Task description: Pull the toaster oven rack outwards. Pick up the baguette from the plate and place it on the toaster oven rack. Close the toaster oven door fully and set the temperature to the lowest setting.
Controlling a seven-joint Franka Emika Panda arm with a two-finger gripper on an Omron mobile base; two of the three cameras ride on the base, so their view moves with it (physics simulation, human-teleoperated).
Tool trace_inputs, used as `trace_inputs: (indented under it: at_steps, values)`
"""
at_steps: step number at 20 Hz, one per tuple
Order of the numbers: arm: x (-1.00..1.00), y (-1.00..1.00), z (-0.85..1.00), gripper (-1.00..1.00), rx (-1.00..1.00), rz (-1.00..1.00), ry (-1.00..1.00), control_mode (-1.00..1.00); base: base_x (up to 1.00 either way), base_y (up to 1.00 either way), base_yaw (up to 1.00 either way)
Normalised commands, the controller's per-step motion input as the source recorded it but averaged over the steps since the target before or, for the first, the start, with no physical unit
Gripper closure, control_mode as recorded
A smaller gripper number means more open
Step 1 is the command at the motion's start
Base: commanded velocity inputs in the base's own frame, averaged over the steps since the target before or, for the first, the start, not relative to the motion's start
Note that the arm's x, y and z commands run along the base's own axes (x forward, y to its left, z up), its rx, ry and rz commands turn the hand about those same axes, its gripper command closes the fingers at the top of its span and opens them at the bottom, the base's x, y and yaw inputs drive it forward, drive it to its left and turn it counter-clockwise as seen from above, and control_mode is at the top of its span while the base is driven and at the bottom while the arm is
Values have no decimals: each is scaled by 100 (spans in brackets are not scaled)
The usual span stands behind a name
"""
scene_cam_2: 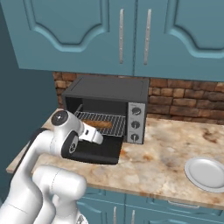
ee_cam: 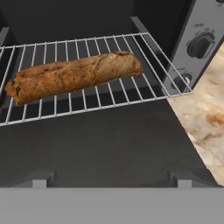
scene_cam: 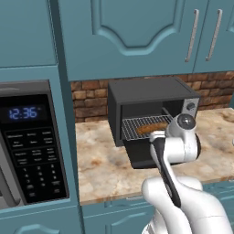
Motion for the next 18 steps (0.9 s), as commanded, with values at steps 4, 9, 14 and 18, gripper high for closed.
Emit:
trace_inputs:
  at_steps: [4, 9, 14, 18]
  values:
    - [18, 10, -27, -100, -3, 0, -4, -100, 0, 0, 0]
    - [13, 5, -31, -100, -3, 4, 0, -100, 0, 0, 0]
    - [9, 12, -41, -100, -5, 6, -2, -100, 0, 0, 0]
    - [10, 16, -41, -100, -5, 2, -8, -100, 0, 0, 0]
